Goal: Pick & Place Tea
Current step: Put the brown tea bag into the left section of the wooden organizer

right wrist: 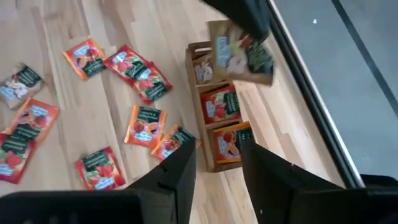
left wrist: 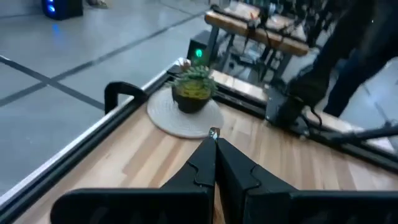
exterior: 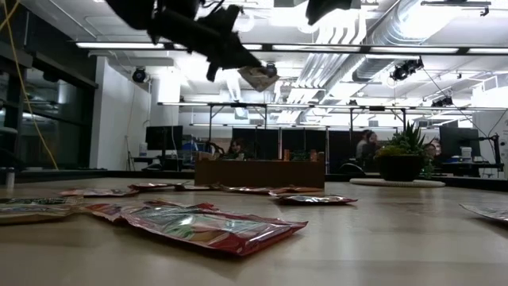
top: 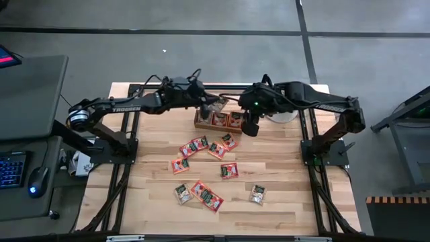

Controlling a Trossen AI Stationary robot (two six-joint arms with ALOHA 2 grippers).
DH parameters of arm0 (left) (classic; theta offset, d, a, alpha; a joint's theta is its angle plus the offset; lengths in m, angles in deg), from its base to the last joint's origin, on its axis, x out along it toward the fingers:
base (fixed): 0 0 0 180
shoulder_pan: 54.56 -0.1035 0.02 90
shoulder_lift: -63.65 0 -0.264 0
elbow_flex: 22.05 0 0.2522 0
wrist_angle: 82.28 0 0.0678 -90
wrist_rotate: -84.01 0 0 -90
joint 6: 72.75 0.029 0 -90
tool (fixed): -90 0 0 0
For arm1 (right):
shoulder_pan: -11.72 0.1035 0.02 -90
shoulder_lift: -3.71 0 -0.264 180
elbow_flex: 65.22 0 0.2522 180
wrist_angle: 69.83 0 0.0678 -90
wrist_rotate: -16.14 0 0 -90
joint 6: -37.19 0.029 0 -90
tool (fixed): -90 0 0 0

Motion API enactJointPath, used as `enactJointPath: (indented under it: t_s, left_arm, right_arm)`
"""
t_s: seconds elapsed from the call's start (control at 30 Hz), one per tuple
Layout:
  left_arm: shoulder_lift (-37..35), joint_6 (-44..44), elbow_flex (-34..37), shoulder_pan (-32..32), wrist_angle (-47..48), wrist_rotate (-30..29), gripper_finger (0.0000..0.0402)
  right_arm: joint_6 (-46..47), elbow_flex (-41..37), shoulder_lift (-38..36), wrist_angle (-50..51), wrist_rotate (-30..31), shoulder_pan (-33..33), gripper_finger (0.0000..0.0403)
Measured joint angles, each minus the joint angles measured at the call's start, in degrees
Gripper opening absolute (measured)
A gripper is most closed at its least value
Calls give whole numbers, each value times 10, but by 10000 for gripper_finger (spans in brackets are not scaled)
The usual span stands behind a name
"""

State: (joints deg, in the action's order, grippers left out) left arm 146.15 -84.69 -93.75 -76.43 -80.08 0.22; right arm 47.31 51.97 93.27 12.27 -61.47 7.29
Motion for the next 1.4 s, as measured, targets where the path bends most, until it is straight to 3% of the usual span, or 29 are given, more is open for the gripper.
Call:
enactJointPath:
  t_s: [0.3,0.5,0.7,1.07,1.4]
  left_arm:
    - [-37,-64,181,-36,-232,20,0]
    - [-35,-65,242,-40,-316,-7,0]
    - [-13,-67,271,-40,-326,-38,0]
    - [84,-89,295,-41,-455,-43,0]
    - [127,-96,296,-41,-468,-77,0]
  right_arm:
    - [6,-2,-2,4,-6,4,124]
    - [15,-2,-3,4,13,3,124]
    - [26,-2,-3,4,12,3,124]
    - [40,-2,-3,4,9,3,124]
    - [51,-2,-3,4,4,3,124]
